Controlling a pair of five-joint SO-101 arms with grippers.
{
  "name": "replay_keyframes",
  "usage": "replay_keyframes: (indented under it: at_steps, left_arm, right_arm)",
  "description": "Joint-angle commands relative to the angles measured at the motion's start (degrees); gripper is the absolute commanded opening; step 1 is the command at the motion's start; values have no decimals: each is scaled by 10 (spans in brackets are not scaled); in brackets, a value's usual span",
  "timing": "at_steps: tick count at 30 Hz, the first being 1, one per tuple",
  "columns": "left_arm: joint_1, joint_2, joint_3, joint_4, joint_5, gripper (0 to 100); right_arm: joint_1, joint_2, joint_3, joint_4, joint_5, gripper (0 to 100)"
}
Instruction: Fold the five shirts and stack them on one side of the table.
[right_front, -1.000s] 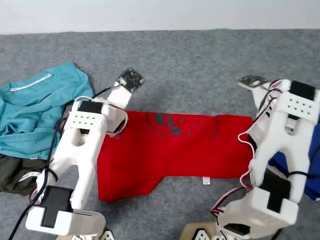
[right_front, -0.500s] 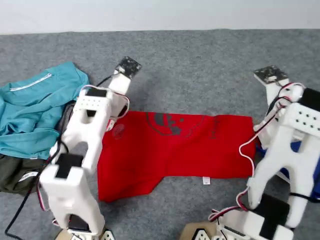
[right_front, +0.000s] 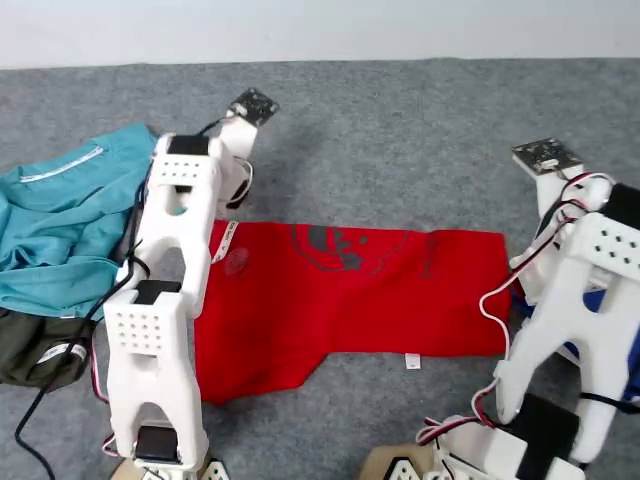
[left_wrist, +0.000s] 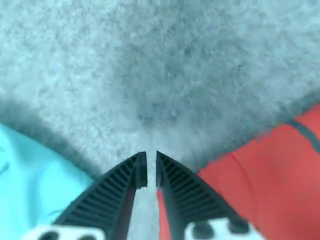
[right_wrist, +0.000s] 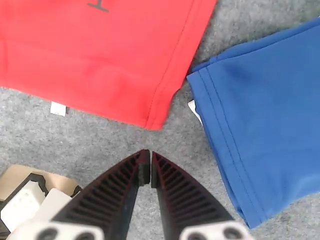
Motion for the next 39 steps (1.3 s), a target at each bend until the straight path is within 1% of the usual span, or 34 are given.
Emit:
replay_keyframes:
  at_steps: [1, 4, 6, 9, 11, 14, 19, 21, 24, 28, 35, 39]
  left_arm:
    - [1, -26, -79, 99, -4, 39]
    - [7, -41, -115, 164, -4, 39]
    - [25, -43, -116, 199, -4, 39]
    - [51, -36, -90, 222, -4, 15]
    - [62, -25, -64, 219, -4, 14]
    - [69, -2, -43, 190, -4, 13]
    - [59, 65, -44, 128, -4, 15]
    - [56, 89, -49, 120, -4, 16]
    - [51, 107, -98, 146, -4, 16]
    - [33, 146, -171, 150, -5, 16]
    - [18, 213, -313, 222, -8, 16]
    - [23, 210, -344, 233, -7, 16]
  right_arm:
    - [0, -28, -4, 21, -6, 9]
    - [0, -28, -4, 22, -9, 9]
    - [0, -28, -3, 22, -9, 9]
    - [0, -27, -3, 22, -10, 9]
    - [0, -25, -3, 22, -10, 9]
    - [0, -24, -3, 22, -10, 9]
    - [2, -23, -3, 22, -6, 10]
    - [2, -23, -3, 21, -6, 10]
    - [0, -22, -3, 20, -6, 11]
    - [0, -22, -3, 4, -6, 11]
    - [-33, -22, -4, 7, -9, 10]
    - [-37, -22, -4, 10, -9, 10]
